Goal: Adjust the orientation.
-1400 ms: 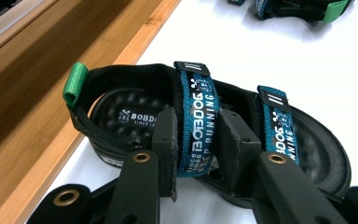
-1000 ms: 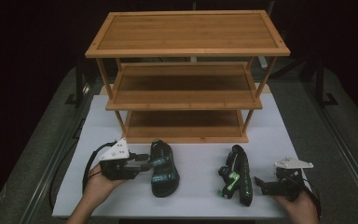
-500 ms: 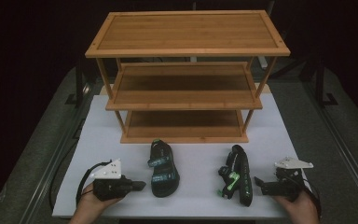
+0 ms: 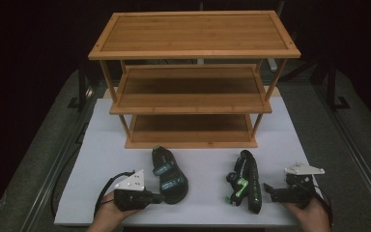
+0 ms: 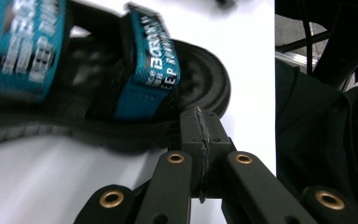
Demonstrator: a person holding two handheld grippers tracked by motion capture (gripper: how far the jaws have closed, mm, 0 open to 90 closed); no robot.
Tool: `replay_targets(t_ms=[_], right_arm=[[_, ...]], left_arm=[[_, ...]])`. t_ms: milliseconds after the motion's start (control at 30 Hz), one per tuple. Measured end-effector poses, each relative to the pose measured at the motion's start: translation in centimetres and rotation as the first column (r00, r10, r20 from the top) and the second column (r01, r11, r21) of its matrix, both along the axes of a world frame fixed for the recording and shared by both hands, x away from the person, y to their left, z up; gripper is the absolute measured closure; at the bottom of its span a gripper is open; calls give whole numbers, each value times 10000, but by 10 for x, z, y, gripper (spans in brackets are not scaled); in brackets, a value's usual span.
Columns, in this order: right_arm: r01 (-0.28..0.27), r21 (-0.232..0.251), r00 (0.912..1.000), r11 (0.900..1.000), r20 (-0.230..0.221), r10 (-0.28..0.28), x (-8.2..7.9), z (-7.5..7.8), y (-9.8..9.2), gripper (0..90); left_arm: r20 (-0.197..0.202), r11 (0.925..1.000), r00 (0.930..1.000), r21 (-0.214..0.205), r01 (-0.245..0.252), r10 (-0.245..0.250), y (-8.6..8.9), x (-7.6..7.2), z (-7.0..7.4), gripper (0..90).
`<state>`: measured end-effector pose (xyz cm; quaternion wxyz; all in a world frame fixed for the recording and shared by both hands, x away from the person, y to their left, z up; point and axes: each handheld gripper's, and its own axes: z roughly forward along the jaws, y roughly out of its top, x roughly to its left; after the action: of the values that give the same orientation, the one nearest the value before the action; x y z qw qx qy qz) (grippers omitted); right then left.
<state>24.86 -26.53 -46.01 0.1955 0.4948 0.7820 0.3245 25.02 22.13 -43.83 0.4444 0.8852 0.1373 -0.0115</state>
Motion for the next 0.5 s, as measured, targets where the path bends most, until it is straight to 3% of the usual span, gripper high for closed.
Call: replay_targets(t_ms=[233, 333, 500], right_arm=[[10, 29, 10000, 10000, -4, -10, 0, 0, 0, 0], [7, 23, 10000, 10000, 2, -7, 0, 0, 0, 0], [1, 8, 10000, 10000, 9, -1, 0, 0, 0, 0]], left_arm=[[96, 9992, 9994, 256, 319, -322, -21, 0, -2, 900], [-50, 9996, 9996, 58, 268, -267, -12, -1, 1, 900], [55, 9992, 9994, 192, -339, 338, 17, -4, 11, 855]])
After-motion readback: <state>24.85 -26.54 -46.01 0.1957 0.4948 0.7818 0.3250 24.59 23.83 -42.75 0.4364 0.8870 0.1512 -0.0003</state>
